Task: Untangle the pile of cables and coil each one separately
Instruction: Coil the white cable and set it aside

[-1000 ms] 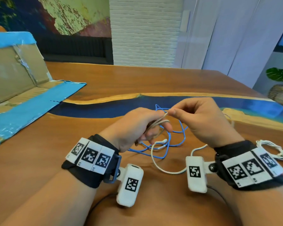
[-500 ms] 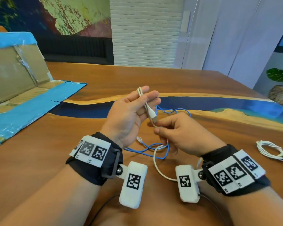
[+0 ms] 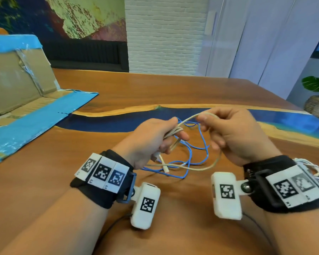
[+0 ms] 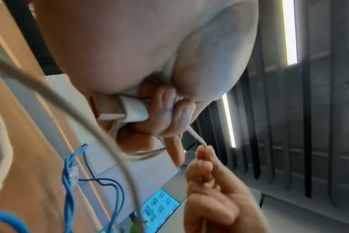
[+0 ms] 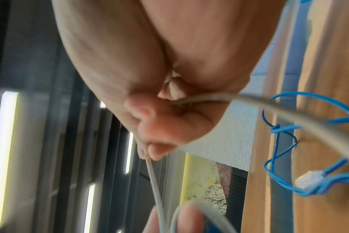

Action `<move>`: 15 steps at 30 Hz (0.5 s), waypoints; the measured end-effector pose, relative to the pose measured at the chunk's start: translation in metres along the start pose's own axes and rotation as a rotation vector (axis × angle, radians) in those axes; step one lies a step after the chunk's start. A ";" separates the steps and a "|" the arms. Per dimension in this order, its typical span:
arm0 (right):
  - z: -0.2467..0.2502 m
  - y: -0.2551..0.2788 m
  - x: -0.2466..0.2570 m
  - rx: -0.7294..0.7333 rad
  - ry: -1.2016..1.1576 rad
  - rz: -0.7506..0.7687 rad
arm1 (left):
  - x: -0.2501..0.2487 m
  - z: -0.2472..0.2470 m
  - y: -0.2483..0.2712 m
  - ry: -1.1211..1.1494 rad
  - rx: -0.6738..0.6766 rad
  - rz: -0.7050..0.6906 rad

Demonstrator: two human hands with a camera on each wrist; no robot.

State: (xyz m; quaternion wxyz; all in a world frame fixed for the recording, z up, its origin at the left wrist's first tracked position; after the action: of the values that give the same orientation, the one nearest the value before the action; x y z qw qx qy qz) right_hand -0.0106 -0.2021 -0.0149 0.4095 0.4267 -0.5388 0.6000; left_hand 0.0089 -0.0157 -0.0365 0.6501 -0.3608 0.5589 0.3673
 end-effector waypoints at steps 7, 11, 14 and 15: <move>0.017 -0.006 -0.010 -0.079 -0.098 -0.097 | -0.016 0.002 0.010 0.547 0.231 -0.016; 0.008 -0.006 -0.015 -0.036 0.257 -0.079 | -0.017 0.005 0.006 0.713 0.144 -0.087; -0.006 0.000 -0.015 0.073 0.345 -0.125 | -0.015 0.004 0.001 0.760 0.034 -0.147; -0.012 0.001 -0.015 0.116 0.357 -0.136 | -0.014 0.003 0.000 0.775 0.001 -0.164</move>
State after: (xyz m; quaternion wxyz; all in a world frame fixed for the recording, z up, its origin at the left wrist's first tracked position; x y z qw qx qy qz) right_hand -0.0083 -0.1911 -0.0304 0.5129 0.3718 -0.3923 0.6669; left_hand 0.0092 -0.0138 -0.0219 0.4183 -0.5158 0.7323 0.1506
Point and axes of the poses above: each hand's wrist, its own y-axis away from the middle knuckle, its own z-axis out of the back of the hand, x = y × z, the point moved 3 cm from there along -y, towards the middle knuckle, and after that the axes turned 4 degrees about x, right-handed, at the moved point
